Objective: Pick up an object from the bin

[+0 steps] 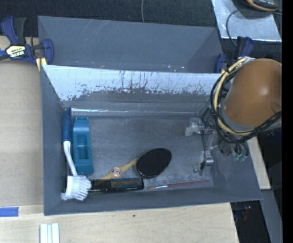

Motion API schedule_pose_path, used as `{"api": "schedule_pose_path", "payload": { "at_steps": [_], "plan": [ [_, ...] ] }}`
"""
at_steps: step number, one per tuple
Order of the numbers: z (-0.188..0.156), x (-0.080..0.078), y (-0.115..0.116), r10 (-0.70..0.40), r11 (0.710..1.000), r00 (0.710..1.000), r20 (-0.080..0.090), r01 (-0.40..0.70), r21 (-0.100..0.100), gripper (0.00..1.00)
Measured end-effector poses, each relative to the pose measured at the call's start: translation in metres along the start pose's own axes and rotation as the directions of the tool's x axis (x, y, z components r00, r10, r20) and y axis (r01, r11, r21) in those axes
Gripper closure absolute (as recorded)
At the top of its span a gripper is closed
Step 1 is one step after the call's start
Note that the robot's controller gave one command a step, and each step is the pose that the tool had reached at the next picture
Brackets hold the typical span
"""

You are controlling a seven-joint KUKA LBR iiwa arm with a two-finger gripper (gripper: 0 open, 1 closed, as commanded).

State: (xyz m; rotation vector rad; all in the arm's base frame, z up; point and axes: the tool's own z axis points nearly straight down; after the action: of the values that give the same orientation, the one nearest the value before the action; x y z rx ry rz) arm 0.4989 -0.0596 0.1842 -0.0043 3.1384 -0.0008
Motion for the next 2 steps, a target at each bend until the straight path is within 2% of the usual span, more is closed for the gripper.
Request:
{"api": "schedule_pose_path", "payload": {
  "at_steps": [1, 2],
  "plan": [
    [0.000, 0.000, 0.000, 0.000, 1.000, 1.000, 0.000, 0.000, 0.000, 0.00],
    [0.054, -0.010, 0.025, 0.120, 0.993, 0.993, 0.005, -0.120, 0.000, 0.00]
  ]
}}
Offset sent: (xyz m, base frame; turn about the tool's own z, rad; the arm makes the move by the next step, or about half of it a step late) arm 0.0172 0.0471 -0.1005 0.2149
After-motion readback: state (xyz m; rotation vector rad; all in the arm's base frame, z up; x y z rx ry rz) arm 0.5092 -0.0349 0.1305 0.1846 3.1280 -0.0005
